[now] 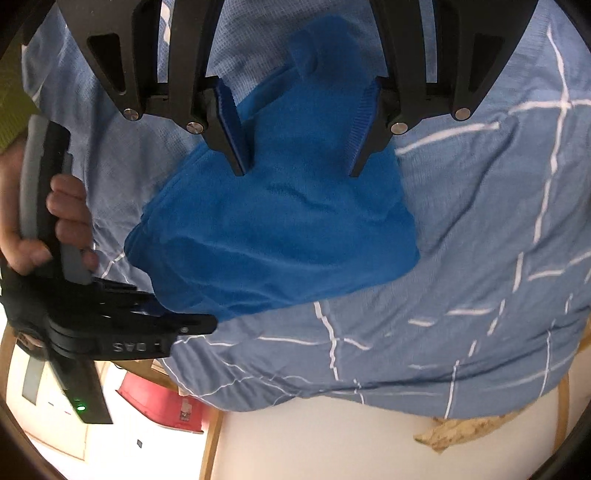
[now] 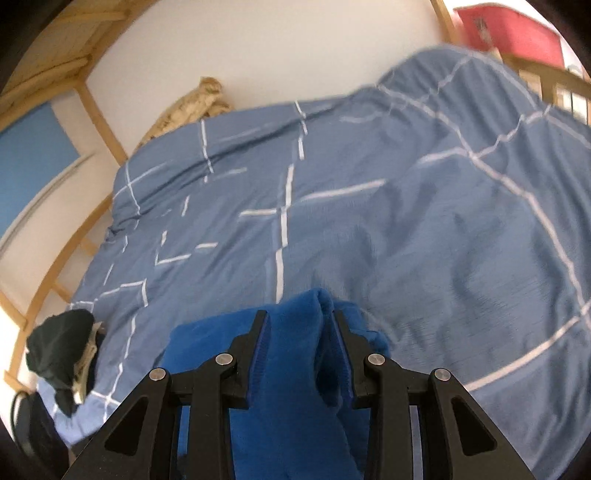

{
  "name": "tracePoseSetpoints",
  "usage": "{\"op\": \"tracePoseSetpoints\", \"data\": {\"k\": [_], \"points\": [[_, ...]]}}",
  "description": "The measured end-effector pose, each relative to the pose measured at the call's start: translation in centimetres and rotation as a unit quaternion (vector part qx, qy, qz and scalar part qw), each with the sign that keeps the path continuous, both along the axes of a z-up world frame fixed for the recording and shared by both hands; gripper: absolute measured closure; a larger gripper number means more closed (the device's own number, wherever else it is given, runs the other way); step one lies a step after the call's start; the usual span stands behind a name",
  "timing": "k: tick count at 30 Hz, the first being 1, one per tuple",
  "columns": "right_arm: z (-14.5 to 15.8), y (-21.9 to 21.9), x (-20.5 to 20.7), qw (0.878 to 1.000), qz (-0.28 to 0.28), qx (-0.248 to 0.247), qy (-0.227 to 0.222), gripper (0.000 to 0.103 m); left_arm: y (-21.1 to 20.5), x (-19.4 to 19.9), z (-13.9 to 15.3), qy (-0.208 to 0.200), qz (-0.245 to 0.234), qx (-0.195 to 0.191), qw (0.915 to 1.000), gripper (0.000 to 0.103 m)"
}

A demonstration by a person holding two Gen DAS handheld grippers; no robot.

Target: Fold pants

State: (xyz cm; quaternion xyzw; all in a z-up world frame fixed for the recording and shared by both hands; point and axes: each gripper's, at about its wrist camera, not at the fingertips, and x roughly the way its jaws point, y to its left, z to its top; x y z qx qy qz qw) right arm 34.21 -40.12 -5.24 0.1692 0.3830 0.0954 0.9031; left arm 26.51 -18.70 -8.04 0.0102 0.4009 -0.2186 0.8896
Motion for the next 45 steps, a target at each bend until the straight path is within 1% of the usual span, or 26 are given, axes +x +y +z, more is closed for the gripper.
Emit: {"op": "tracePoseSetpoints", "data": {"k": [3, 6, 8, 9, 10, 11, 13, 14, 17, 18, 21, 24, 27, 28, 29, 30, 31, 32, 33, 34, 36, 37, 38, 40, 42, 45], "points": [[-1.3, 0.1, 1.0, 0.999, 0.001, -0.003, 0.035, 0.069, 0.1, -0.1, -0.2, 0.005, 0.001, -0.004, 1.0, 0.051], [-1.6, -0.4, 0.6, 0.999, 0.002, 0.01, 0.047, 0.07, -0.2, -0.4, -0.4, -0.001, 0.001, 0.008, 1.0, 0.051], [-1.1, -0.6, 0.1, 0.999, 0.002, 0.009, 0.035, 0.089, -0.3, -0.5, -0.4, -0.001, 0.004, 0.008, 1.0, 0.051], [-0.7, -0.7, -0.3, 1.0, 0.006, 0.012, 0.028, 0.091, -0.3, -0.5, -0.4, 0.0, 0.005, 0.007, 1.0, 0.051], [0.2, -0.8, -0.9, 1.0, 0.008, 0.014, 0.013, 0.096, -0.3, -0.5, -0.4, 0.0, 0.005, 0.006, 1.0, 0.051], [0.8, -0.8, -1.4, 1.0, 0.011, 0.012, 0.0, 0.097, -0.3, -0.5, -0.3, -0.001, 0.002, 0.005, 1.0, 0.051], [2.2, -0.5, -2.4, 1.0, 0.015, -0.006, -0.024, 0.097, -0.4, -0.5, -0.1, -0.004, 0.001, 0.005, 1.0, 0.051], [2.6, -0.5, -2.6, 0.999, 0.013, -0.012, -0.029, 0.098, -0.5, -0.5, -0.1, -0.003, 0.0, 0.004, 1.0, 0.051], [2.6, -0.9, -2.5, 0.999, -0.008, -0.025, -0.027, 0.098, -0.7, -0.6, 0.0, -0.004, -0.001, 0.005, 1.0, 0.051], [2.4, -1.1, -2.4, 0.999, -0.016, -0.03, -0.024, 0.098, -0.8, -0.6, 0.1, -0.005, -0.001, 0.007, 1.0, 0.05], [0.8, -1.9, -1.4, 0.998, -0.044, -0.037, 0.003, 0.098, -1.0, -0.5, 0.0, -0.003, -0.004, 0.007, 1.0, 0.05], [-1.1, -2.4, -1.1, 0.997, -0.054, -0.045, 0.02, 0.098, -1.0, -0.5, -0.1, -0.002, -0.008, 0.009, 0.9999, 0.049], [-1.9, -2.5, -1.4, 0.996, -0.062, -0.052, 0.024, 0.098, -1.0, -0.8, 0.1, -0.003, -0.011, 0.019, 0.9998, 0.044], [-1.9, -2.6, -1.5, 0.996, -0.066, -0.057, 0.023, 0.097, -0.9, -1.0, 0.3, -0.005, -0.01, 0.022, 0.9997, 0.041], [-1.9, -2.6, -1.7, 0.994, -0.076, -0.069, 0.024, 0.094, -0.8, -1.1, 0.5, -0.006, -0.007, 0.024, 0.9997, 0.039], [-1.9, -2.7, -1.8, 0.994, -0.081, -0.076, 0.025, 0.087, -0.5, -1.4, 0.9, -0.009, -0.001, 0.026, 0.9996, 0.039], [-1.8, -2.9, -2.1, 0.993, -0.088, -0.079, 0.026, 0.072, -0.1, -1.7, 1.3, -0.011, 0.003, 0.024, 0.9996, 0.039], [-1.5, -3.1, -2.6, 0.991, -0.102, -0.081, 0.025, 0.063, 0.3, -2.2, 1.9, -0.015, 0.007, 0.019, 0.9997, 0.038], [-1.1, -3.2, -3.2, 0.99, -0.109, -0.082, 0.02, 0.061, 0.8, -2.7, 2.5, -0.02, 0.011, 0.015, 0.9996, 0.036], [-0.5, -3.3, -4.1, 0.989, -0.12, -0.085, 0.015, 0.061, 1.2, -3.3, 3.1, -0.026, 0.016, 0.012, 0.9994, 0.031], [0.7, -3.1, -5.8, 0.986, -0.138, -0.089, -0.001, 0.058, 2.4, -4.8, 4.3, -0.046, 0.024, 0.008, 0.9986, 0.028], [1.4, -2.8, -7.2, 0.985, -0.148, -0.09, -0.015, 0.047, 2.9, -5.5, 4.7, -0.053, 0.027, 0.01, 0.9982, 0.024], [2.0, -2.5, -8.5, 0.983, -0.158, -0.092, -0.028, 0.037, 3.7, -6.3, 5.1, -0.057, 0.036, 0.013, 0.9976, 0.023], [2.9, -1.7, -11.1, 0.979, -0.174, -0.091, -0.054, 0.034, 5.0, -7.3, 5.5, -0.061, 0.051, 0.008, 0.9968, 0.022], [3.1, -1.4, -12.4, 0.977, -0.186, -0.084, -0.06, 0.03, 6.4, -8.0, 5.7, -0.056, 0.068, 0.006, 0.9961, 0.022], [2.6, -1.0, -13.9, 0.976, -0.2, -0.064, -0.06, 0.029, 8.3, -8.3, 5.4, -0.05, 0.109, 0.001, 0.9928, 0.02]]}}
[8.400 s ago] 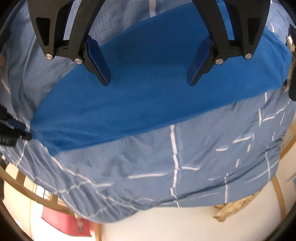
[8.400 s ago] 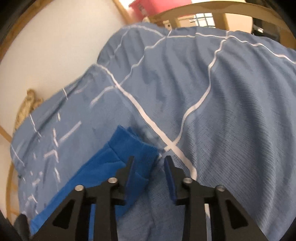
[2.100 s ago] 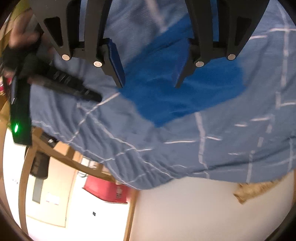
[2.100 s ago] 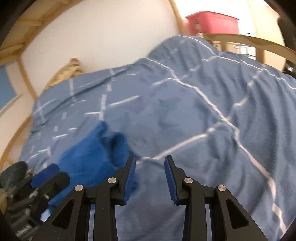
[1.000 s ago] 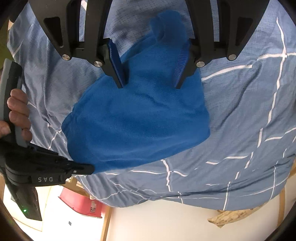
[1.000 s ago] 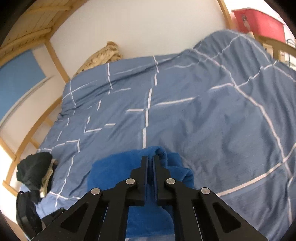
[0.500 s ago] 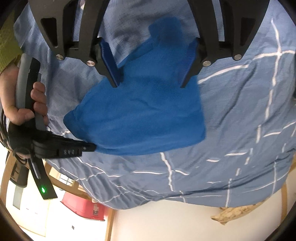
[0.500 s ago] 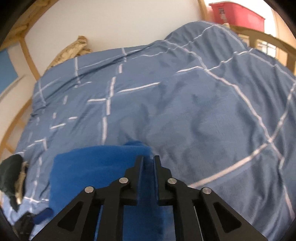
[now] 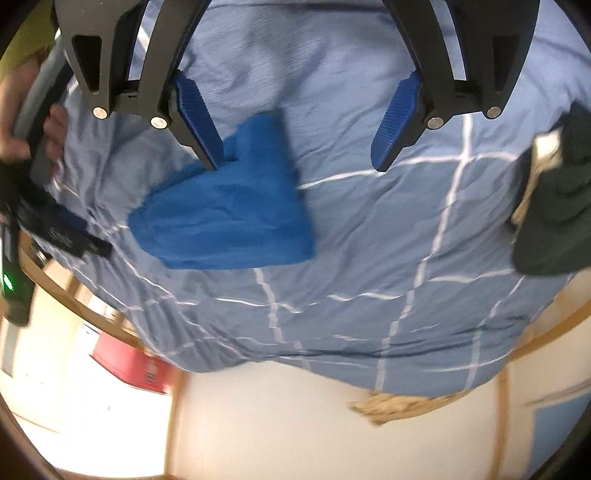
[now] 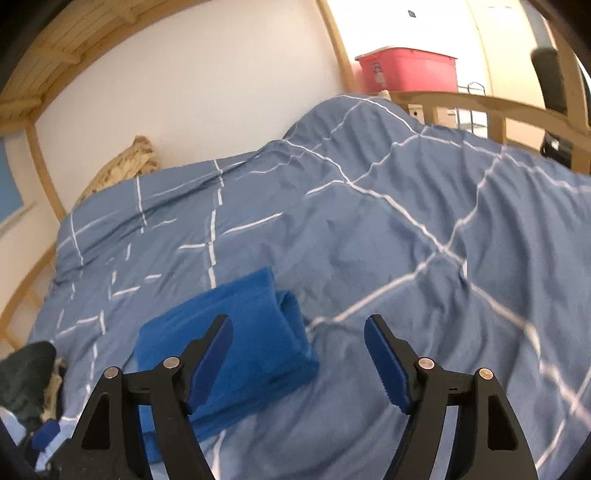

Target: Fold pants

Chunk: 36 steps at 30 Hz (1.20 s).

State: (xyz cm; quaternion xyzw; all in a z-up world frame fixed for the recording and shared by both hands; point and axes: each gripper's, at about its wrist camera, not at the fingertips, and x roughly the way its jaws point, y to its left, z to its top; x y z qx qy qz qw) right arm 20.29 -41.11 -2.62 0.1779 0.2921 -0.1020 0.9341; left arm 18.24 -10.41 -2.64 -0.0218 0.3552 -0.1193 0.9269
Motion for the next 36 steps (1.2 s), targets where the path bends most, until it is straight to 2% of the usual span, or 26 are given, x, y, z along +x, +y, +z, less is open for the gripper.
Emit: {"op": "tracePoseSetpoints", "data": {"k": [6, 9, 19, 22, 36], "points": [[-2.7, 0.7, -0.3, 0.998, -0.006, 0.058, 0.008, 0.029, 1.5, 2.3, -1.2, 0.035, 0.039, -0.031, 0.9982, 0.019], [-3.9, 0.2, 0.3, 0.995, -0.018, 0.095, 0.013, 0.029, 1.2, 3.6, -1.4, 0.036, 0.035, -0.027, 0.9984, 0.019], [-5.8, -0.6, 2.3, 0.988, -0.027, 0.152, 0.014, 0.029, -1.0, 8.0, -1.8, 0.031, -0.018, -0.006, 0.9993, 0.019], [-6.4, -0.7, 2.5, 0.986, -0.033, 0.161, 0.019, 0.029, -1.3, 8.4, -1.8, 0.03, -0.022, 0.008, 0.9993, 0.019], [-7.4, -0.4, 3.4, 0.987, -0.025, 0.157, 0.031, 0.029, -1.3, 8.6, -2.3, 0.029, -0.036, 0.015, 0.9988, 0.019]]}}
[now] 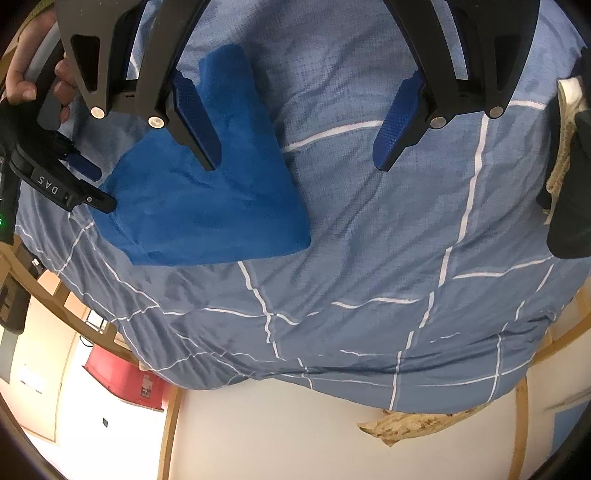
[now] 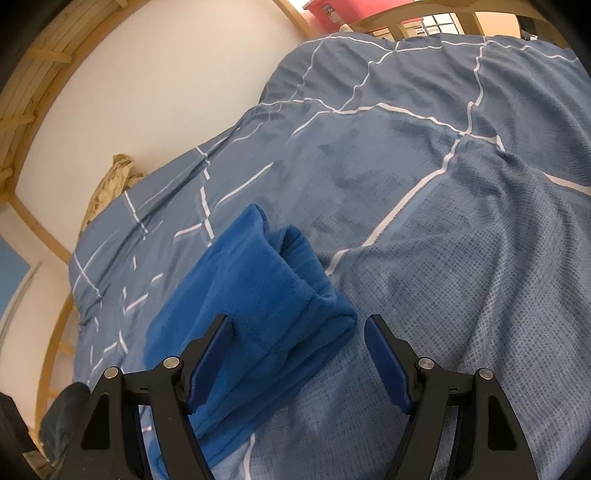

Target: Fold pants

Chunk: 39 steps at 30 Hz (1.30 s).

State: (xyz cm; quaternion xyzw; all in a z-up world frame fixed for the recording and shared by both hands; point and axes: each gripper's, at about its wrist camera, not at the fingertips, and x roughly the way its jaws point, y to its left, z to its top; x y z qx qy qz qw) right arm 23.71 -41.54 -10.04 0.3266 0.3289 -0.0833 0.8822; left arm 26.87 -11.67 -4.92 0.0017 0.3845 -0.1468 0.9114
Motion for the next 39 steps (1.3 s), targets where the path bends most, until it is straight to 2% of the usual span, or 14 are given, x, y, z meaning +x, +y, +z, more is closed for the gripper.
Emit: {"op": "tracePoseSetpoints", "data": {"k": [3, 12, 23, 30, 39], "points": [[-0.2, 0.1, 0.2, 1.0, -0.001, 0.0, 0.003, 0.029, 0.1, 0.6, -0.1, 0.004, 0.0, -0.005, 1.0, 0.019], [-1.1, 0.1, 0.7, 1.0, -0.009, 0.017, 0.008, 0.029, -0.5, 3.7, -1.6, 0.053, -0.017, -0.064, 0.9964, 0.019], [-1.7, 0.3, 1.0, 1.0, -0.002, 0.013, 0.001, 0.029, -1.8, 6.1, -4.2, 0.076, -0.028, -0.059, 0.995, 0.019], [-2.3, -0.1, 1.2, 1.0, -0.001, 0.025, -0.005, 0.026, -2.3, 6.5, -4.6, 0.07, -0.039, -0.057, 0.9952, 0.019], [-2.3, -0.4, 0.0, 0.998, -0.003, 0.05, -0.041, 0.025, -3.1, 6.8, -4.5, 0.059, -0.056, -0.05, 0.9954, 0.019]]}}
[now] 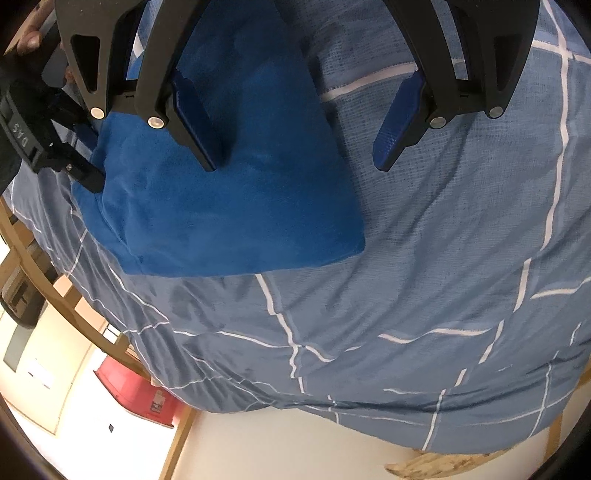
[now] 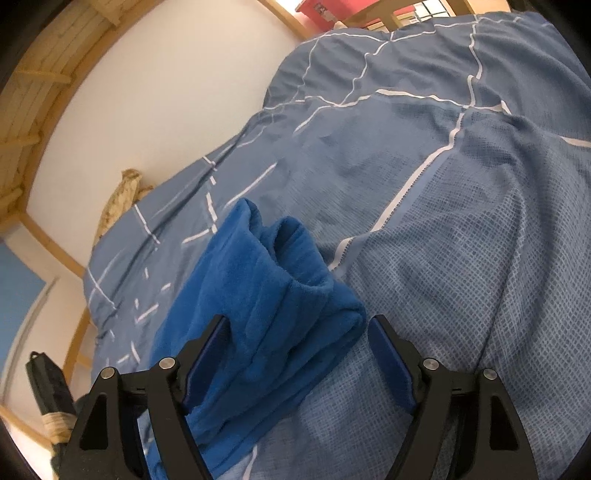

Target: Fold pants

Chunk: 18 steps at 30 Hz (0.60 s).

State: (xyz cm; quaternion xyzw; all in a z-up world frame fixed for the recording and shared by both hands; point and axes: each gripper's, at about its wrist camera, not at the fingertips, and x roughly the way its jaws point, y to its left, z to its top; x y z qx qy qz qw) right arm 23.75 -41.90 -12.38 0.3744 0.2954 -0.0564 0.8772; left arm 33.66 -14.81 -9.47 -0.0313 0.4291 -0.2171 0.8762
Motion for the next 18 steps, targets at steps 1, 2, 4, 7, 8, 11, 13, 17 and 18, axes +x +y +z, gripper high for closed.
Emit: {"op": "tracePoseSetpoints", "data": {"k": [1, 2, 4, 7, 8, 11, 13, 17, 18], "points": [[0.0, 0.0, -0.1, 1.0, 0.0, 0.006, -0.005, 0.022, -0.2, 0.0, 0.0, -0.002, -0.004, 0.0, 1.0, 0.019], [0.0, 0.0, 0.0, 1.0, 0.002, 0.008, -0.007, 0.02, -0.2, 0.1, 0.0, 0.0, -0.006, -0.003, 1.0, 0.019], [-0.3, -0.2, 0.6, 1.0, 0.002, 0.014, 0.004, 0.019, -0.1, 0.6, -0.3, 0.014, -0.005, -0.017, 0.9997, 0.019], [-0.5, -0.2, 1.1, 1.0, -0.002, 0.014, 0.004, 0.015, 0.2, 0.8, -0.7, 0.027, -0.003, -0.036, 0.999, 0.02], [-0.5, -0.2, 1.3, 1.0, -0.002, 0.014, 0.003, 0.013, 0.2, 0.9, -1.0, 0.032, -0.004, -0.042, 0.9986, 0.02], [-0.7, -0.3, 2.0, 1.0, -0.001, 0.015, 0.006, 0.013, 0.2, 1.4, -1.7, 0.056, -0.01, -0.067, 0.9961, 0.031], [-0.7, -0.3, 2.5, 1.0, 0.006, 0.013, 0.011, 0.013, 0.2, 1.6, -1.8, 0.062, -0.008, -0.073, 0.9953, 0.035], [-0.5, -0.2, 2.7, 1.0, 0.014, 0.009, 0.015, 0.033, 0.1, 1.3, -1.4, 0.053, -0.018, -0.076, 0.9955, 0.06], [-0.4, -0.2, 2.6, 1.0, 0.015, 0.007, 0.014, 0.038, 0.0, 1.1, -1.1, 0.048, -0.023, -0.075, 0.9958, 0.064]]}}
